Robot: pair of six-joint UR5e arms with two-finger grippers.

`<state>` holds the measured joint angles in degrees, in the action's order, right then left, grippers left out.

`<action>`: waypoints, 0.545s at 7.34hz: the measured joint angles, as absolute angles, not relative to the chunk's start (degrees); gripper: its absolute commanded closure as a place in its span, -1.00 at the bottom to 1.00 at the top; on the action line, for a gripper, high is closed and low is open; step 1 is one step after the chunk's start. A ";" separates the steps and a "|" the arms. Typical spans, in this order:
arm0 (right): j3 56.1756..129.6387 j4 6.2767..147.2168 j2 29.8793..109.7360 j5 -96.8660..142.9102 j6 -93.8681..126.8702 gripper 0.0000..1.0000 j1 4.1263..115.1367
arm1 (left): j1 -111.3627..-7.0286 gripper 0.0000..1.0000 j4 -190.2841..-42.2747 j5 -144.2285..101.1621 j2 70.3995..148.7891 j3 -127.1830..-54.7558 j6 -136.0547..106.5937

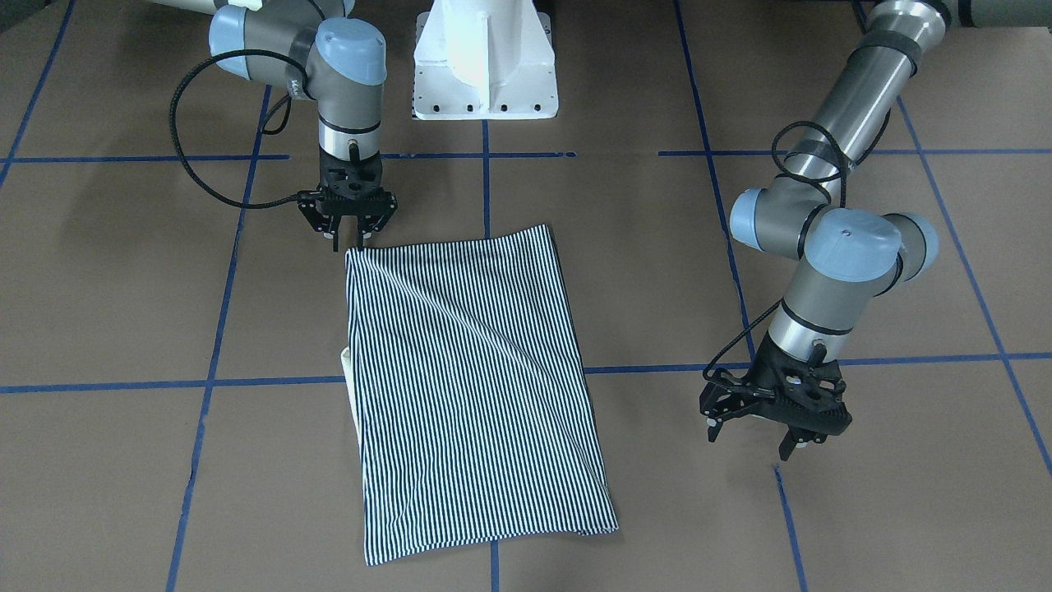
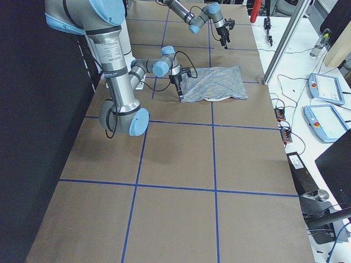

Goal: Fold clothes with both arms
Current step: 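Lower both grippers to the shirt's edge nearest the robot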

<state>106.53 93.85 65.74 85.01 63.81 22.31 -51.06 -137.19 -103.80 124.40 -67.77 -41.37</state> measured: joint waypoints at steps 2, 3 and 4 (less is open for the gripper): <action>106.39 80.54 68.46 88.77 66.10 -1.00 25.16 | -50.12 -1.00 -136.79 -107.74 122.90 -72.28 -45.81; 106.37 74.33 69.94 91.02 69.15 -1.00 26.21 | -48.27 -1.00 -136.69 -108.63 121.31 -76.22 -50.15; 106.36 69.04 70.99 92.80 73.42 -1.00 26.97 | -45.24 -1.00 -136.63 -108.79 118.99 -80.93 -55.22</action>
